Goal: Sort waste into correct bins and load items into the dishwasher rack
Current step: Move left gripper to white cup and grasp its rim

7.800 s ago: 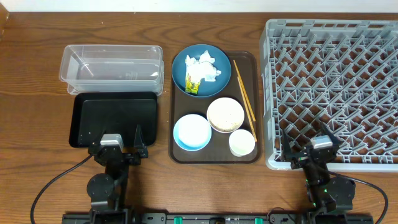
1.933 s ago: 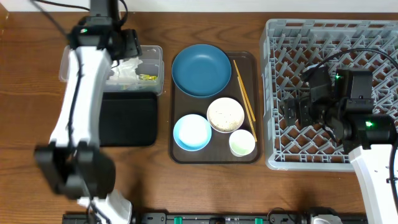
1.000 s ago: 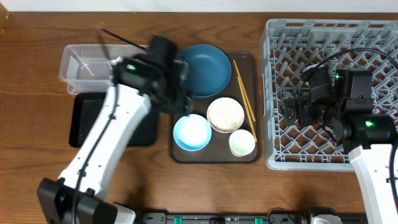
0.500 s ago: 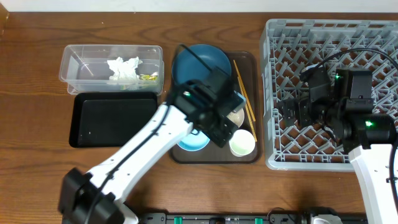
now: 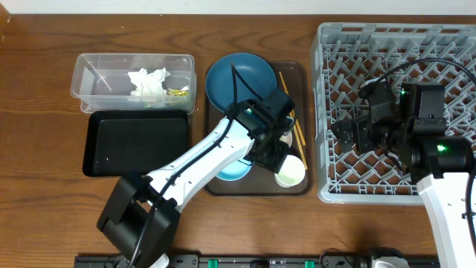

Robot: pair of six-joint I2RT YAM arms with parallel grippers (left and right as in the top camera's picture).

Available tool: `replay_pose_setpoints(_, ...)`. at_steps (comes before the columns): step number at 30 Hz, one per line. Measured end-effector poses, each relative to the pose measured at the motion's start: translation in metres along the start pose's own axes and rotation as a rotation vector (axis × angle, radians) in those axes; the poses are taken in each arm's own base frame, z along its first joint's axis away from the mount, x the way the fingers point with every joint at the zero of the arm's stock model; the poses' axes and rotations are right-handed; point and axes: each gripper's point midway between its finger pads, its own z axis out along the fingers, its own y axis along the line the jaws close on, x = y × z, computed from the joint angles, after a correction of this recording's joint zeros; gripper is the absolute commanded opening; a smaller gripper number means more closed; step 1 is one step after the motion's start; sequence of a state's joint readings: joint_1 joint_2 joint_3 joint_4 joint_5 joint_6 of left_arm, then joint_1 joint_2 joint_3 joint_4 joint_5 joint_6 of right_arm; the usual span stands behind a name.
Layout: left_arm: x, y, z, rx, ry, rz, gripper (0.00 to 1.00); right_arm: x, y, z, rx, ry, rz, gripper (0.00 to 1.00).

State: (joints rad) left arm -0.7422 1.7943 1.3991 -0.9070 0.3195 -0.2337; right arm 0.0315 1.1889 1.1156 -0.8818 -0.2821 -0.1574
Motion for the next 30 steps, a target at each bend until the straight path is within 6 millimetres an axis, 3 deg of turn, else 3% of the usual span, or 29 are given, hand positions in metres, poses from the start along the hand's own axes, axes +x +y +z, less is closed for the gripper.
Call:
replay_pose_setpoints(7,-0.003,-0.001,0.001,0.004,-0.013,-0.088,0.43,0.0,0.0,0.0,-0.001,0.0,0.0,0.99)
replay_pose_setpoints(15,0.002,0.004,0.014,0.003,-0.008,-0.151,0.43,0.0,0.0,0.0,-0.003,0.0,0.0,0.99)
replay_pose_setpoints(19,0.002,0.004,0.015,0.005,-0.011,-0.157,0.37,0.0,0.0,0.0,-0.003,0.0,0.0,0.99)
replay_pose_setpoints(26,-0.004,-0.004,0.019,0.021,-0.042,-0.131,0.36,0.0,0.0,0.0,-0.003,0.001,0.0,0.99)
replay_pose_setpoints(30,0.005,-0.003,0.027,0.015,-0.022,-0.133,0.3,0.002,0.001,0.0,-0.004,0.006,0.002,0.99)
